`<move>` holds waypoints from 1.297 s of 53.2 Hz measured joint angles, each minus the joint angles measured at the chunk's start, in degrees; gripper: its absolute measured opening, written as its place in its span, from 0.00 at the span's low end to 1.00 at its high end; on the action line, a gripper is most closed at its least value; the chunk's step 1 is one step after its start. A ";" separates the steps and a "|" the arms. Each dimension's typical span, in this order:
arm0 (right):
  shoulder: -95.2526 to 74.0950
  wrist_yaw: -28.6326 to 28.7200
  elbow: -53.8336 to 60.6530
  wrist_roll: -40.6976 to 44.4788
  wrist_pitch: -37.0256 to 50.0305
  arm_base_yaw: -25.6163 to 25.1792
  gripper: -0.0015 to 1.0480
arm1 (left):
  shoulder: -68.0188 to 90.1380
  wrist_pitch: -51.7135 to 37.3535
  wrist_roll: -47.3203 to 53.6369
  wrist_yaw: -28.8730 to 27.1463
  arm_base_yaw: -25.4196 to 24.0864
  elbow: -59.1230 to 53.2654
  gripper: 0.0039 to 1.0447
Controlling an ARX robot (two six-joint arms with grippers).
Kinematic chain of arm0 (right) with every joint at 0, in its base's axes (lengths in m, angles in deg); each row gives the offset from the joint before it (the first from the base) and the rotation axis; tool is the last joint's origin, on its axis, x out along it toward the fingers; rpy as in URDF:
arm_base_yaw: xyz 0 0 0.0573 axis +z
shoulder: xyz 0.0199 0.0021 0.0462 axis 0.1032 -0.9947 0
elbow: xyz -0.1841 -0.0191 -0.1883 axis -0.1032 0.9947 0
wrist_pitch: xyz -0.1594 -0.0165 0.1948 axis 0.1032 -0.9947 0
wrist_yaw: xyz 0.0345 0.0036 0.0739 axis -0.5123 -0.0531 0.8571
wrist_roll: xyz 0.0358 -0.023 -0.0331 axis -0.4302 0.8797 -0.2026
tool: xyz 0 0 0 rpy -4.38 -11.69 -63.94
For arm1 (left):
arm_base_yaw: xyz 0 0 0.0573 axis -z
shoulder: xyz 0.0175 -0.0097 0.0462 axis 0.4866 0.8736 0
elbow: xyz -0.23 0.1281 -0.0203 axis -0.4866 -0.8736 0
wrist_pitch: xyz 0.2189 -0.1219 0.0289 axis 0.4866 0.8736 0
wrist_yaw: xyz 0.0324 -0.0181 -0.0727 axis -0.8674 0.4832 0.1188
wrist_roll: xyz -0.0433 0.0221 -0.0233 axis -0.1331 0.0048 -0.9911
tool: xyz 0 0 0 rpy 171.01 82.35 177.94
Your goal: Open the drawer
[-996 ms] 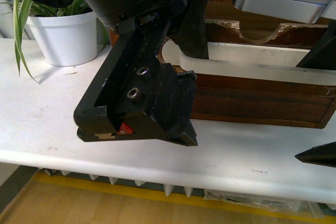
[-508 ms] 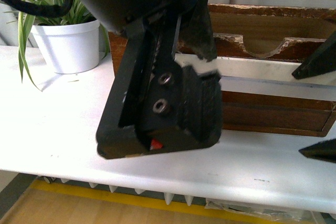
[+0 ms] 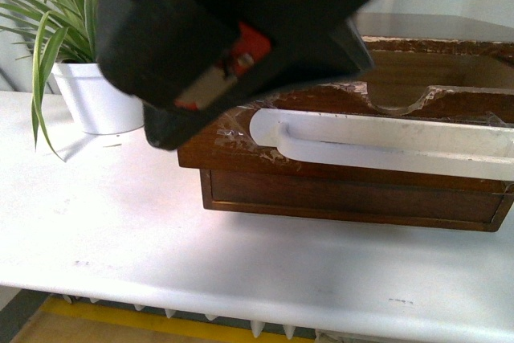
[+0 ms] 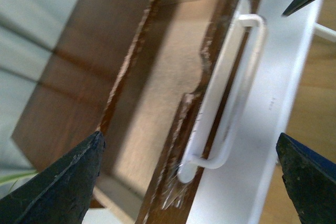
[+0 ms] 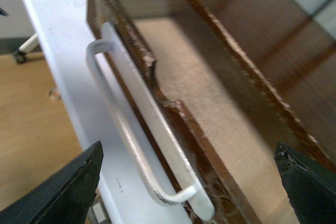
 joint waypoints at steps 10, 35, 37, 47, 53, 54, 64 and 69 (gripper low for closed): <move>10.67 -3.02 11.23 -14.25 14.23 -6.67 0.91 | -11.30 -19.50 -13.33 -12.33 -0.68 -16.09 0.94; 34.40 -3.61 29.49 -32.09 10.75 -21.49 0.91 | -39.80 -21.51 -41.09 -49.05 6.86 -44.22 0.94; 35.78 -3.19 30.14 -32.33 9.81 -22.53 0.91 | -42.88 -18.82 -43.36 -51.54 7.32 -45.13 0.94; 43.71 -1.01 33.66 -34.05 3.80 -26.38 0.91 | -51.89 -9.90 -51.82 -57.18 6.64 -47.69 0.94; 45.70 -1.62 34.60 -34.58 3.32 -27.26 0.91 | -52.92 -7.61 -56.15 -57.99 4.59 -49.40 0.94; 45.81 -1.62 34.86 -34.88 3.69 -27.63 0.91 | -53.00 -7.52 -56.52 -57.99 4.42 -49.51 0.94; 45.66 -1.53 36.20 -36.92 4.52 -30.21 0.91 | -54.53 -7.74 -60.08 -57.77 2.73 -51.91 0.94; 45.64 -1.38 36.22 -37.11 4.52 -30.23 0.91 | -54.71 -7.76 -60.61 -57.79 2.58 -52.00 0.94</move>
